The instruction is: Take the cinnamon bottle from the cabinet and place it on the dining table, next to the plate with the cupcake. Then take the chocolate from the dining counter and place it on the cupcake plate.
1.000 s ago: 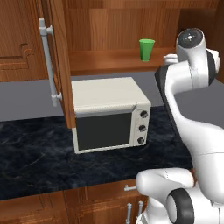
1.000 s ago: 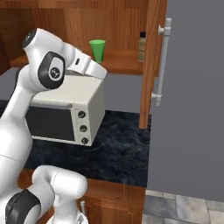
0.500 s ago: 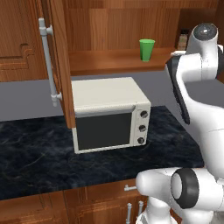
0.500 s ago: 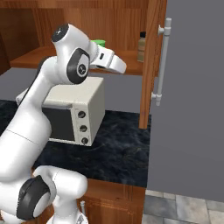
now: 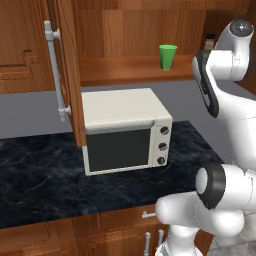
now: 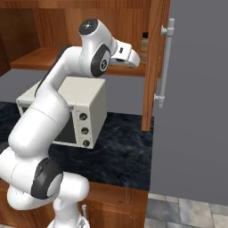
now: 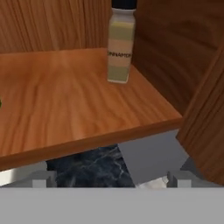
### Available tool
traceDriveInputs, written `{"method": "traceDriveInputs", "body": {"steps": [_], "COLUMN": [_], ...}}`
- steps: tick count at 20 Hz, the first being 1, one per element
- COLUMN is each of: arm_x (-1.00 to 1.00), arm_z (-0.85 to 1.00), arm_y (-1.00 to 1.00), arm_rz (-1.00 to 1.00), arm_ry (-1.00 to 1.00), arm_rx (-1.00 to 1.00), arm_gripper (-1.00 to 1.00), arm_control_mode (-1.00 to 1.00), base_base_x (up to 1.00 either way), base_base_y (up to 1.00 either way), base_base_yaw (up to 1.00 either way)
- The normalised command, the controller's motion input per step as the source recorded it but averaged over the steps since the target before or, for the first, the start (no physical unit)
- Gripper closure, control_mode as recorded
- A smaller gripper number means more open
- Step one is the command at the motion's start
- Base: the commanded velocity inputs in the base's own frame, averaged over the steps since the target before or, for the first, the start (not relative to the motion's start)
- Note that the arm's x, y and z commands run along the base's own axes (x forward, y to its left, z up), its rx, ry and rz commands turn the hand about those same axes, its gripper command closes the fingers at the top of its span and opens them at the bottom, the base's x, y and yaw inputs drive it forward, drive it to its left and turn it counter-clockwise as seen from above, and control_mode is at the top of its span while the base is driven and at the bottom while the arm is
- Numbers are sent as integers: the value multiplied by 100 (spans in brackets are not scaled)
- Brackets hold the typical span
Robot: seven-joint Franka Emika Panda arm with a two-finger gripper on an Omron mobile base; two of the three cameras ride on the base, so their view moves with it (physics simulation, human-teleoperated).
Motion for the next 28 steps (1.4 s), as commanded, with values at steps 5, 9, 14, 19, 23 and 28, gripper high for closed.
{"method": "traceDriveInputs", "body": {"steps": [5, 9, 14, 19, 23, 28], "arm_x": [52, 50, 42, 17, 6, 5], "arm_z": [0, 0, 0, -1, 0, 0], "arm_y": [-12, -4, 0, -4, -12, -18], "arm_rz": [1, 0, -4, -7, -4, -1], "arm_ry": [0, 0, 0, -4, -2, -2], "arm_rx": [0, 0, -4, -7, 0, 0], "arm_gripper": [-100, -100, -100, -100, -100, -100], "arm_control_mode": [-100, -100, -100, -100, -100, -100], "base_base_x": [0, 0, 0, 0, 0, 0], "base_base_y": [0, 0, 0, 0, 0, 0], "base_base_yaw": [0, 0, 0, 0, 0, 0]}}
